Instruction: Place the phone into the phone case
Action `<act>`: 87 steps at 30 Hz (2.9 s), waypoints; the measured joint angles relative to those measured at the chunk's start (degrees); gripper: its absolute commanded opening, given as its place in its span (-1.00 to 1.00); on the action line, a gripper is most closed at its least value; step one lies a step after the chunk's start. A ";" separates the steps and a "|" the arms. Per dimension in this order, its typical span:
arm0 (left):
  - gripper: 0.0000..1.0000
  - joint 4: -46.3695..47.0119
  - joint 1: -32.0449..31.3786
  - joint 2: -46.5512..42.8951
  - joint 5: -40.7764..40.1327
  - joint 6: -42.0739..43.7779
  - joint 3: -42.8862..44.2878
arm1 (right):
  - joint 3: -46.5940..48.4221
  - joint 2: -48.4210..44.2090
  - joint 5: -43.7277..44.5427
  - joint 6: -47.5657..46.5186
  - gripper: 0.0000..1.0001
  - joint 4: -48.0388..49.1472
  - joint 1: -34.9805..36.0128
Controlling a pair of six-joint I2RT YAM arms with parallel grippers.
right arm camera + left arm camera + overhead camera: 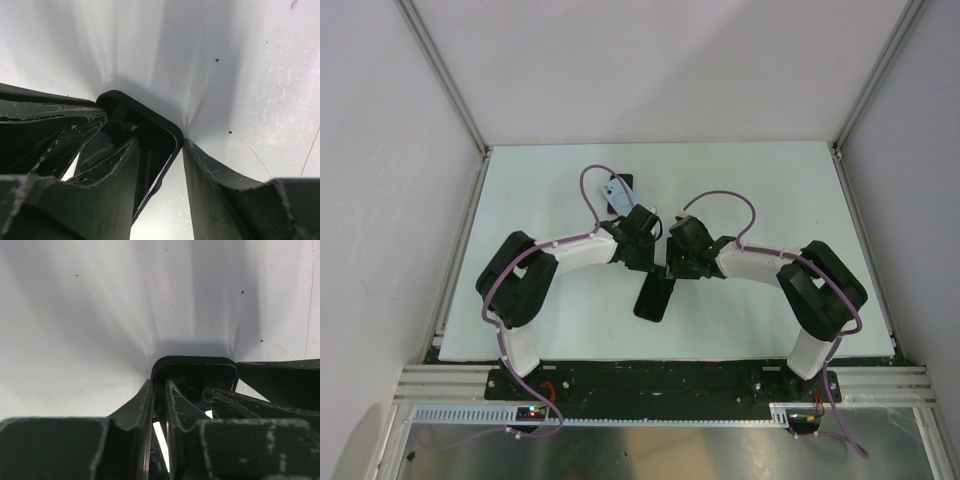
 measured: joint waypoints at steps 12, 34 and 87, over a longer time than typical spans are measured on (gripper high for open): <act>-0.46 0.83 -1.68 -3.76 -2.47 -0.44 -4.66 | 0.83 0.26 3.39 -0.31 0.15 -0.66 2.47; -0.88 -0.55 -3.98 -5.68 -3.80 -3.08 -6.73 | 0.37 -0.90 4.37 1.62 -0.57 -3.52 2.99; 0.43 -9.75 10.21 -44.85 1.84 -0.22 -19.43 | 19.28 11.82 28.30 34.40 0.34 -28.65 19.08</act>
